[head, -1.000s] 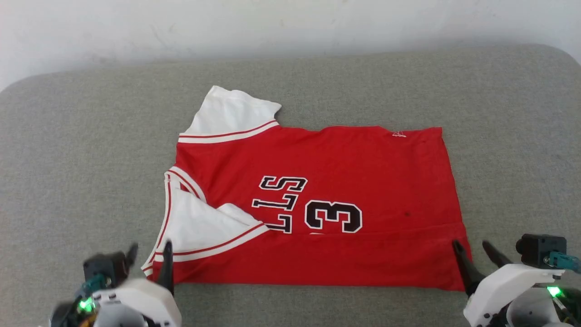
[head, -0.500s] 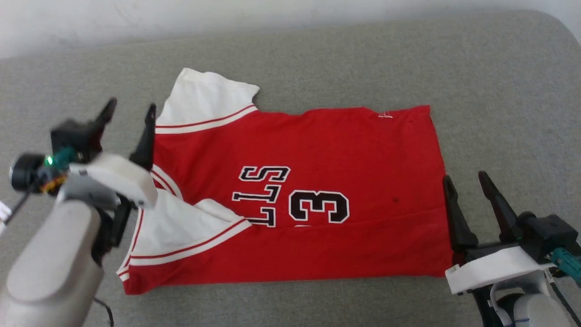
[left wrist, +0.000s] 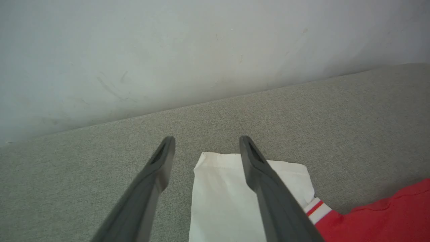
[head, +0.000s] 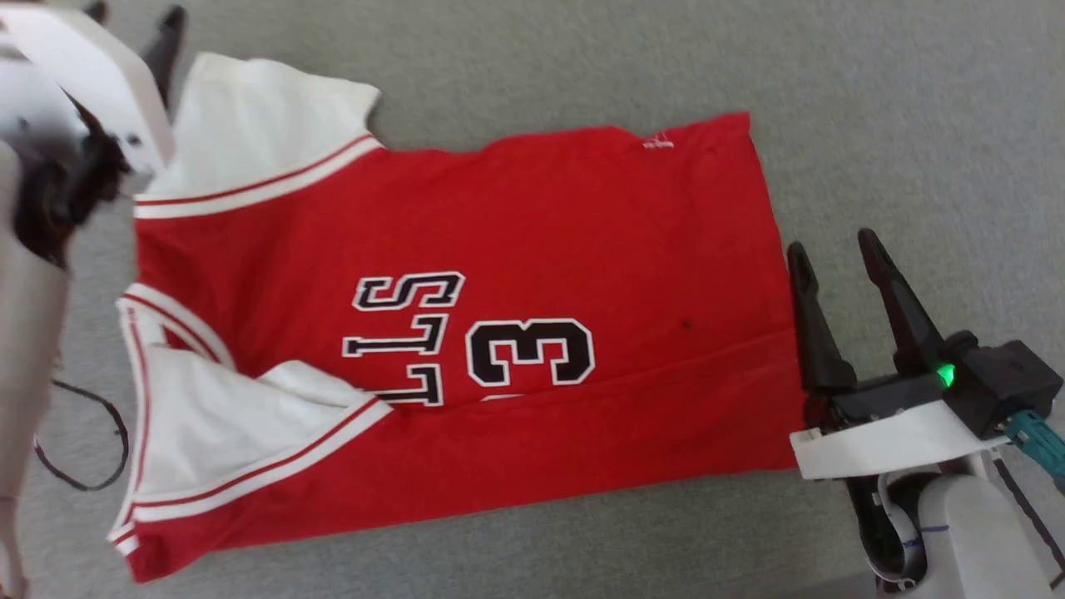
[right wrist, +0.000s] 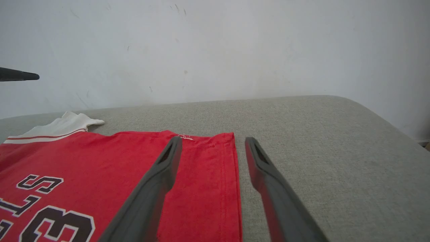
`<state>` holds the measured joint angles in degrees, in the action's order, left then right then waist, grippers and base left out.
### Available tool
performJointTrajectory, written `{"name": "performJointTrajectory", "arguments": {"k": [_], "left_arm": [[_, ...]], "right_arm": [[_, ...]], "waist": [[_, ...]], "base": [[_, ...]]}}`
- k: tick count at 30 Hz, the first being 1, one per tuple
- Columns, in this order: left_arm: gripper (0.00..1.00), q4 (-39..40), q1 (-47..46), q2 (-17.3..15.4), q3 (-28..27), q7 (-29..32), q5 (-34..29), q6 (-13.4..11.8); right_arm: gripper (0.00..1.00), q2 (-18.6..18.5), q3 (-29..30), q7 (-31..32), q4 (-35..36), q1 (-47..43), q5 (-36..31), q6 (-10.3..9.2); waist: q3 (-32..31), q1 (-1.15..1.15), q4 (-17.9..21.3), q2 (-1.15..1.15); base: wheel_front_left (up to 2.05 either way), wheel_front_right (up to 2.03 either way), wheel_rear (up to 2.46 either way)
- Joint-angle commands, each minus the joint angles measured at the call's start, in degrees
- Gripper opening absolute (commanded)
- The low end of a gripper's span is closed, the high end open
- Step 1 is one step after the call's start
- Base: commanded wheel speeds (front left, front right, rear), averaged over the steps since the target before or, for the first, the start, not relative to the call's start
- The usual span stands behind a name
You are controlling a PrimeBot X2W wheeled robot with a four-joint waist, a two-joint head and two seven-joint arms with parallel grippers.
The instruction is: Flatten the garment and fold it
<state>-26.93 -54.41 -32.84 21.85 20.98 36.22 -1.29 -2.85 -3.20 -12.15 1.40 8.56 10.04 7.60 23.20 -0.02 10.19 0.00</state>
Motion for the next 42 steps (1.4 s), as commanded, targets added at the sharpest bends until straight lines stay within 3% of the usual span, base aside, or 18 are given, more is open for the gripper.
{"name": "performJointTrajectory", "arguments": {"k": [1, 10, 20, 21, 22, 23, 29, 37, 42], "left_arm": [[1.0, -0.71, -1.99, -0.74, -0.07, 2.63, 0.54, -0.55], [1.0, -1.41, -6.65, -4.55, -0.22, 18.61, 1.37, -6.49], [0.98, 2.59, -4.36, -6.87, -0.28, 24.51, 1.67, -10.74], [0.43, 3.05, -4.08, -7.09, -0.11, 24.75, 1.55, -10.85], [0.09, 3.47, -3.75, -7.27, 0.04, 25.06, 1.59, -10.8], [0.0, 3.86, -3.47, -7.38, 0.09, 25.29, 1.73, -10.75], [0.0, 5.76, -3.12, -7.65, 0.37, 24.5, 1.91, -9.85], [0.0, 5.59, -3.87, -5.74, 1.48, 22.8, 2.01, -8.63], [0.0, 4.76, -4.77, -5.13, 2.02, 21.82, 2.03, -7.48]], "right_arm": [[1.0, -0.03, -0.66, -0.47, 0.11, 1.3, 0.6, -0.11], [1.0, -0.03, -3.16, -1.59, 0.69, 4.55, 1.94, -0.11], [1.0, -0.03, -3.67, -2.11, 1.55, 5.7, 2.16, -0.11], [1.0, -0.03, -3.94, -2.06, 1.6, 6.03, 2.06, -0.11], [1.0, -0.03, -4.33, -1.83, 1.66, 6.55, 1.62, -0.11], [1.0, -0.1, -4.65, -1.48, 1.79, 7.27, 1.13, -0.11], [1.0, -1.52, -4.23, 5.64, 1.67, 16.74, -0.87, -0.11], [1.0, -1.0, -1.36, 31.77, -10.41, 32.21, -1.28, -0.11], [1.0, -0.71, -1.86, 44.69, -18.48, 38.95, -1.4, -0.11]], "waist": [[5.28, 0.02, 4.17, 0.0], [9.81, 0.02, 7.0, 0.0], [11.46, 0.02, 7.51, 0.0], [11.48, 0.02, 7.48, 0.0], [11.46, 0.02, 7.46, 0.0], [11.42, 0.02, 7.42, 0.0], [11.27, 0.02, 6.86, 0.0], [11.01, 0.02, 4.85, 0.0], [11.7, 0.02, 3.72, 0.0]], "base": [[0.0, 0.0, 0.0], [0.0, 0.0, 0.0], [0.0, 0.0, 0.0], [0.0, 0.0, 0.0], [0.0, 0.0, 0.0], [0.0, 0.0, 0.0], [0.0, 0.0, 0.0], [0.0, 0.0, 0.0], [0.0, 0.0, 0.0]]}}
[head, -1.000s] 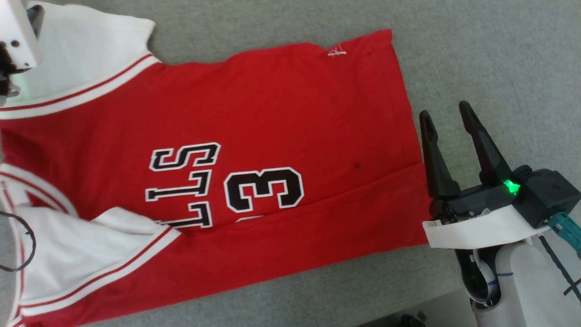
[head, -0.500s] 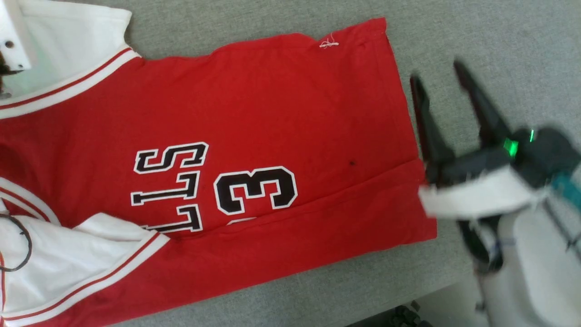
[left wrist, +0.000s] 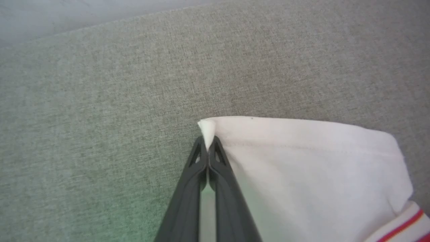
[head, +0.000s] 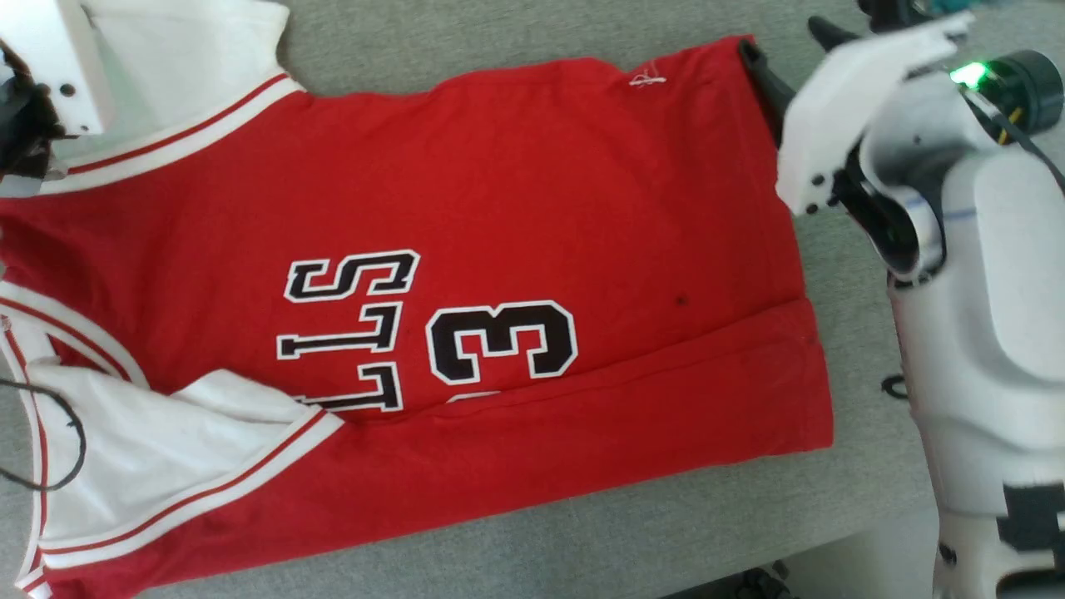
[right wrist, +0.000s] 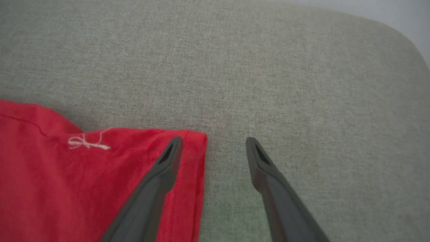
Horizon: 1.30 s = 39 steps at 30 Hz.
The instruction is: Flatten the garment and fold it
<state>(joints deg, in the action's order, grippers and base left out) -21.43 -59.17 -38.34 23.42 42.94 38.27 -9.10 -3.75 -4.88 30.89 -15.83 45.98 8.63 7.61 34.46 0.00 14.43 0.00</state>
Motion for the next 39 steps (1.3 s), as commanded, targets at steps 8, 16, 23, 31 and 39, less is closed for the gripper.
{"name": "performJointTrajectory", "arguments": {"k": [8, 16, 23, 31, 39], "left_arm": [[0.0, -2.22, -1.55, 1.95, 1.34, -1.47, 0.09, 1.61], [0.0, -3.17, -0.55, 3.46, 0.59, -9.24, 0.37, 3.41], [0.0, -1.62, 6.16, 4.15, -2.27, -24.77, 0.99, 5.48], [0.0, 4.35, 18.26, 4.48, -4.93, -33.87, 3.39, 5.15], [0.0, 14.4, 36.55, 5.1, -7.19, -38.29, 6.78, 1.28]], "right_arm": [[0.33, 0.45, -1.54, 17.24, -9.26, 7.05, -0.05, -0.12], [0.0, -0.04, -1.27, 16.61, -6.02, 4.45, 0.06, -0.12], [0.0, -2.07, -2.98, 2.09, -0.65, -2.98, 1.76, -0.12], [0.0, -4.33, -4.54, -12.03, 2.03, -11.65, 2.68, -0.12], [0.0, -5.74, -4.48, -19.22, 1.26, -21.26, 4.22, -0.12]], "waist": [[1.59, 0.0, -1.99, 0.0], [-0.51, 0.0, -3.57, 0.0], [-6.0, 0.0, -5.0, 0.0], [-13.24, 0.0, -7.0, 0.0], [-20.58, 0.0, -9.41, 0.0]], "base": [[0.0, 0.0, 0.0], [0.0, 0.0, 0.0], [0.0, 0.0, 0.0], [0.0, 0.0, 0.0], [0.0, 0.0, 0.0]]}}
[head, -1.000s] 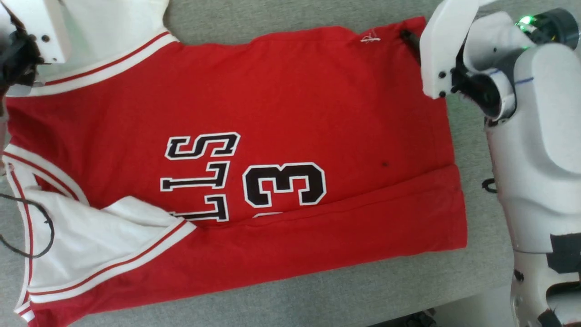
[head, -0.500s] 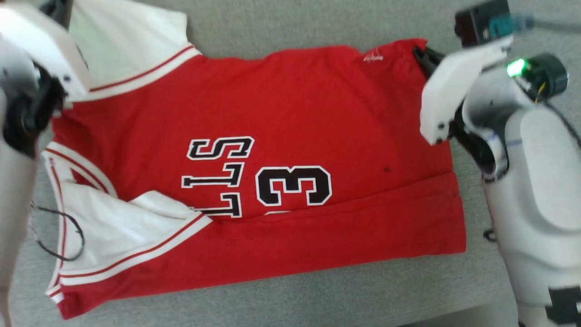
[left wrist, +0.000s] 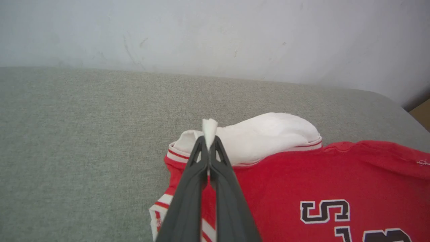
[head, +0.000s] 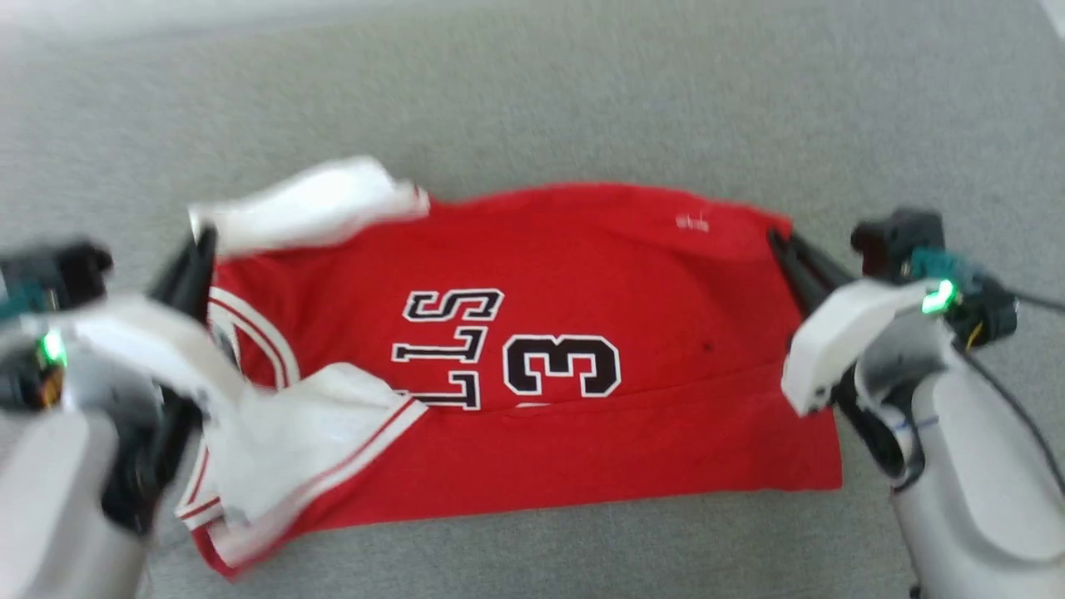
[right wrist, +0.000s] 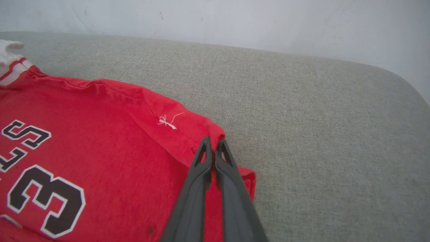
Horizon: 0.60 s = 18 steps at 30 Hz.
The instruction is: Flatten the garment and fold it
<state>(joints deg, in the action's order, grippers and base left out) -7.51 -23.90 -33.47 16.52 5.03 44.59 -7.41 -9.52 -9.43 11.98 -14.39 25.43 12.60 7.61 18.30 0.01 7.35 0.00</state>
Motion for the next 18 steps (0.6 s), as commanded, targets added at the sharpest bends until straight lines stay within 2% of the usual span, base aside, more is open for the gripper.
{"name": "performJointTrajectory", "arguments": {"k": [1, 7, 18], "left_arm": [[0.0, 1.66, 3.58, 0.38, -0.64, -0.78, 0.99, -0.98], [0.0, 7.14, 16.39, 1.89, -1.34, -1.68, 4.34, -3.48], [0.0, 5.16, 26.16, 5.09, 0.72, -1.91, 7.54, -3.6]], "right_arm": [[0.0, 0.01, 0.15, -0.57, -0.44, -1.68, 0.27, -0.12], [0.0, -1.58, 0.24, 2.01, -1.58, -6.4, 0.9, -0.12], [0.0, -5.9, -1.75, 11.45, -1.53, -9.96, 1.37, -0.12]], "waist": [[-5.09, -0.01, -2.46, 0.0], [-7.56, -0.01, -3.44, 0.0], [-8.02, -0.01, -4.45, 0.0]], "base": [[0.0, 0.0, 0.0], [0.0, 0.0, 0.0], [0.0, 0.0, 0.0]]}}
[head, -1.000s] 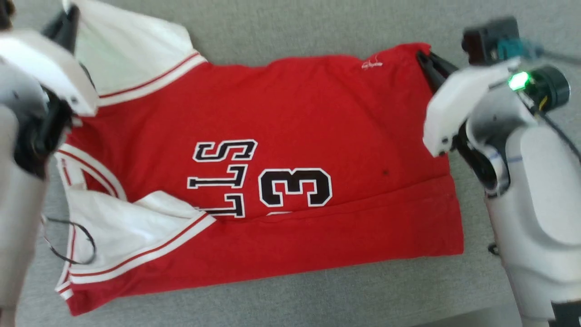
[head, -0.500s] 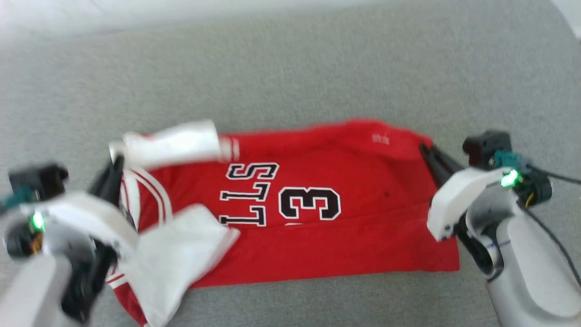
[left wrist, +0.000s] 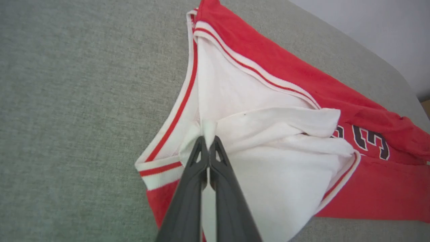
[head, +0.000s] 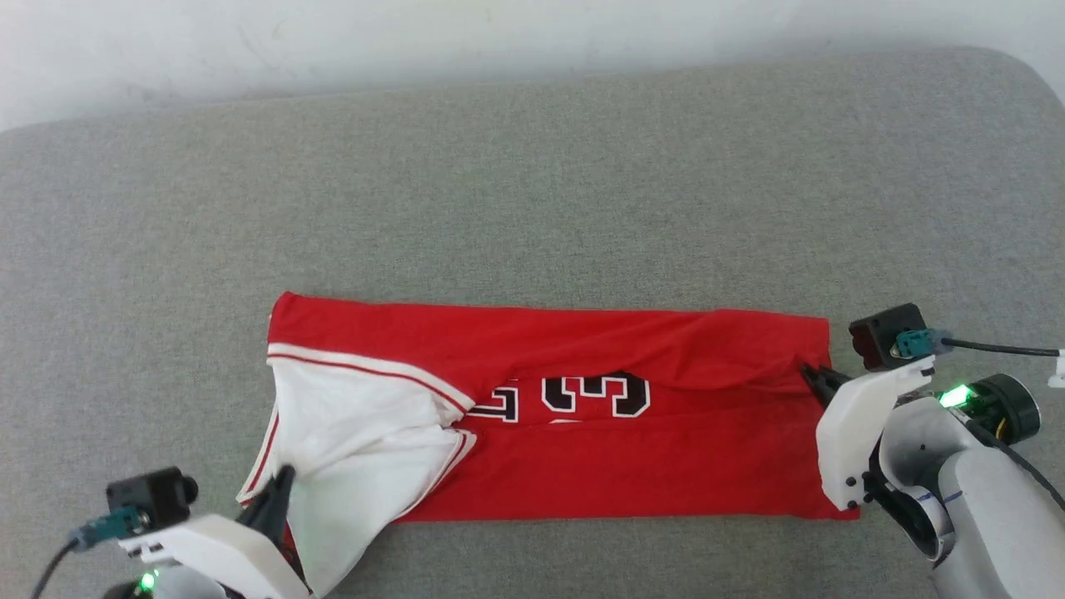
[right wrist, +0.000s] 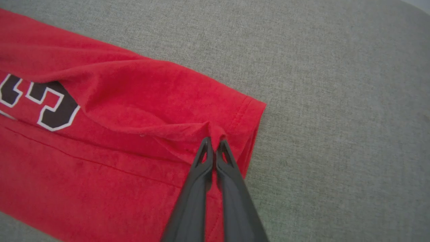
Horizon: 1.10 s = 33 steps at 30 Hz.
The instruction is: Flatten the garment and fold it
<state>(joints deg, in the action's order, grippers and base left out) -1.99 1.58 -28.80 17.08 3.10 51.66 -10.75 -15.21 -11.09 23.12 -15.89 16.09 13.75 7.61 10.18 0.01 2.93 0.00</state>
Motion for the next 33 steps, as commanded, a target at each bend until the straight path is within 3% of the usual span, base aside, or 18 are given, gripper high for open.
{"name": "performJointTrajectory", "arguments": {"k": [1, 10, 11, 12, 13, 19, 25, 29, 33], "left_arm": [[0.0, -0.85, 1.07, 0.59, 0.5, 0.04, 0.48, -0.14], [0.0, -7.48, 1.8, 2.71, 3.33, -0.52, 0.73, 2.57], [0.2, -7.93, 1.81, 2.91, 3.36, -0.9, 0.71, 2.73], [0.5, -8.28, 1.76, 3.07, 3.4, -1.35, 0.59, 2.89], [0.98, -8.47, 1.73, 3.23, 3.38, -1.91, 0.48, 3.02], [1.0, -7.63, 0.58, 3.09, 3.4, -7.94, -3.47, 3.05], [1.0, -6.23, -2.4, 3.55, 3.43, -16.13, -10.75, 1.56], [1.0, -4.95, -4.79, 4.92, 2.6, -17.88, -16.71, 0.12], [1.0, -1.7, -6.32, 7.3, -1.16, -18.07, -22.99, 0.43]], "right_arm": [[0.0, -0.22, -0.19, 0.89, -0.11, -0.7, 0.26, -0.12], [0.0, 0.27, -0.37, 4.25, -1.65, -0.87, 0.42, -0.12], [0.18, 0.42, 0.08, 4.24, -1.55, -1.1, 0.57, -0.12], [0.48, 0.52, 0.65, 4.19, -1.34, -1.47, 0.63, -0.12], [1.0, 0.65, 1.35, 4.27, -1.07, -2.03, 0.7, -0.12], [1.0, 3.06, 6.96, 3.4, 3.71, -7.35, 1.43, -0.12], [1.0, 8.76, 13.77, -2.21, 10.83, -13.37, 0.79, -0.12], [1.0, 11.61, 17.36, -5.99, 13.43, -15.08, -0.7, -0.12], [1.0, 12.28, 20.27, -7.62, 12.59, -14.97, 1.13, -0.12]], "waist": [[0.17, -0.01, -0.03, 0.0], [-0.87, -0.01, -0.2, 0.0], [-1.23, -0.01, -0.25, 0.0], [-1.69, -0.01, -0.36, 0.0], [-2.17, -0.01, -0.49, 0.0], [-4.51, -0.01, -1.44, 0.0], [-5.8, -0.01, -2.02, 0.0], [-6.25, -0.01, -1.86, 0.0], [-6.3, -0.01, -1.57, 0.0]], "base": [[0.0, 0.0, 0.0], [0.0, 0.0, 0.0], [0.0, 0.0, 0.0], [0.0, 0.0, 0.0], [0.0, 0.0, 0.0], [0.0, 0.0, 0.0], [0.0, 0.0, 0.0], [0.0, 0.0, 0.0], [0.0, 0.0, 0.0]]}}
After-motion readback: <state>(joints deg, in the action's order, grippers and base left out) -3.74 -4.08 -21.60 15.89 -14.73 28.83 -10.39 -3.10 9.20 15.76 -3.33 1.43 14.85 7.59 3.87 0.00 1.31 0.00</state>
